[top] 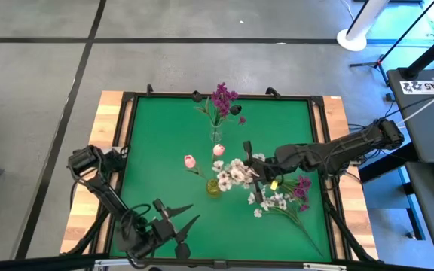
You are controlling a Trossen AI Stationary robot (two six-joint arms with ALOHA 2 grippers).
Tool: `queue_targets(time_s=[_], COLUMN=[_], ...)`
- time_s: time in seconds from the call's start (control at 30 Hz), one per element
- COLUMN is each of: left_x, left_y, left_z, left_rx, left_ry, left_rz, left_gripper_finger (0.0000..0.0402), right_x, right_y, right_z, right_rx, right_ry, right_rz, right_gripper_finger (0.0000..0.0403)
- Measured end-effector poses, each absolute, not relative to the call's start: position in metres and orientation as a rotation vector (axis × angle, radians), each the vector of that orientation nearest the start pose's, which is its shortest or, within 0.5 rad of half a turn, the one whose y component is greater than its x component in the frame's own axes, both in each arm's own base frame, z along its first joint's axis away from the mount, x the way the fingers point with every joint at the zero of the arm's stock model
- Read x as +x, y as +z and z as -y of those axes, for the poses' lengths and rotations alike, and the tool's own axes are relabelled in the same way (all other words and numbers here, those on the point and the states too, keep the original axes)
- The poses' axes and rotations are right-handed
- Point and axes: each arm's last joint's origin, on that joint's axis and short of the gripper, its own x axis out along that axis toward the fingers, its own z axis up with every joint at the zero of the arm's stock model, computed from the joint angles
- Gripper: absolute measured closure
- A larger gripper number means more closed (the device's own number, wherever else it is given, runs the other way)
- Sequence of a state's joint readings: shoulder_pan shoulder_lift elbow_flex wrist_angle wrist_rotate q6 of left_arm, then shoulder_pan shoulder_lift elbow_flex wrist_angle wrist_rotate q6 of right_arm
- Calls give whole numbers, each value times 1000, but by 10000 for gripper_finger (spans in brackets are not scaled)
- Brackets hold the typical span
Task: Sort flowers into vase by color
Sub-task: Put the bottom white flower into the yellow vase
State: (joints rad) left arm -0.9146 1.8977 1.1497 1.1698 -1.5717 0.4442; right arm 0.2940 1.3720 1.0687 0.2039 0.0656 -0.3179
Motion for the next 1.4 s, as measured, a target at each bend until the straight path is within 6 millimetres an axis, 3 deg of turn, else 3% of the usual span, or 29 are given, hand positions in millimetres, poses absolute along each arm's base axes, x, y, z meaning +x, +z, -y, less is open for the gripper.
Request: queue_targets(time_s=[0.33, 0.53, 0.73, 0.9, 1.4], left_x=[259, 247, 236, 234, 234], left_y=[225, 193, 172, 169, 168], left_z=[266, 241, 229, 227, 227], left_rx=[7, -104, -204, -229, -235], left_ry=[693, 715, 710, 707, 707], left_rz=[-2, 38, 76, 85, 87], left_gripper_finger=[236, 236, 237, 237, 237], right_x=[303, 303, 302, 306, 335], right_y=[334, 334, 333, 328, 283], right_z=[-89, -89, -89, -90, -100], right_rx=[-350, -367, -370, -369, -362], right_ry=[225, 226, 228, 232, 290], right_rz=[-91, -90, -99, -121, -240], right_gripper_finger=[398, 397, 397, 396, 391])
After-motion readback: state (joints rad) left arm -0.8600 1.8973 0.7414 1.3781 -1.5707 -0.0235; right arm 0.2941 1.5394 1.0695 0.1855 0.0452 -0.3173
